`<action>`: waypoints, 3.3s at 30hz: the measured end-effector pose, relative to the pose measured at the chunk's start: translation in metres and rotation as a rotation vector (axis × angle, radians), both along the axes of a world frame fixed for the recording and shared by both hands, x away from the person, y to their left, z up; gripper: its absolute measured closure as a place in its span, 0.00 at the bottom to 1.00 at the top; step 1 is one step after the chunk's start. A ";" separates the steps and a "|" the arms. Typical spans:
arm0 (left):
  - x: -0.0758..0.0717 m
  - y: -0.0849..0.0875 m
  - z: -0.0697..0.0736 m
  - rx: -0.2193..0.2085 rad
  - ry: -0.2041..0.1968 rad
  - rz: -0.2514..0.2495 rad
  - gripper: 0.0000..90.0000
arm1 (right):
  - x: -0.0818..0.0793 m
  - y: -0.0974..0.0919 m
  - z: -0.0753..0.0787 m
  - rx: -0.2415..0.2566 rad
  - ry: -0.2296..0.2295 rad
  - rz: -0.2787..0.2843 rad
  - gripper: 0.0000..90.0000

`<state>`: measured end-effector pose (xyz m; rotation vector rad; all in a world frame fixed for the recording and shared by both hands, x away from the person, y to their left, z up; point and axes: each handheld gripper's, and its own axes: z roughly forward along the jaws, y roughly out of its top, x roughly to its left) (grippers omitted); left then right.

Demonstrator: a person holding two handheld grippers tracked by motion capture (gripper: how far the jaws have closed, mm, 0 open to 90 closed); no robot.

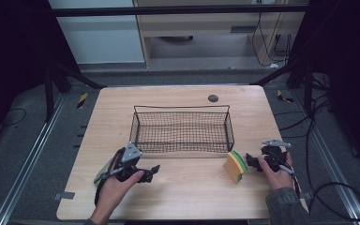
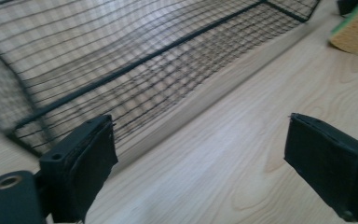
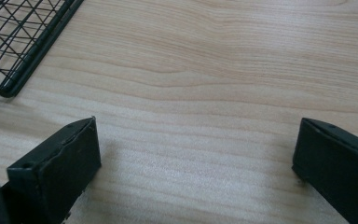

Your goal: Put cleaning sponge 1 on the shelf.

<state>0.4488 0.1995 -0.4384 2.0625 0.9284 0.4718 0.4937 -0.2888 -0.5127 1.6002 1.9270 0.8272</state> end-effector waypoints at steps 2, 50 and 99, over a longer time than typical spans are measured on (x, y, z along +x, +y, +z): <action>0.000 0.011 0.010 0.030 0.004 0.031 0.10 | 0.003 0.000 0.000 0.001 0.003 -0.006 0.00; 0.033 0.088 0.013 0.410 0.423 0.032 0.38 | -0.010 -0.006 0.000 -0.005 0.001 0.007 0.01; 0.024 0.092 0.038 0.426 0.257 -0.094 0.78 | -0.010 -0.006 0.000 -0.003 -0.001 0.022 0.01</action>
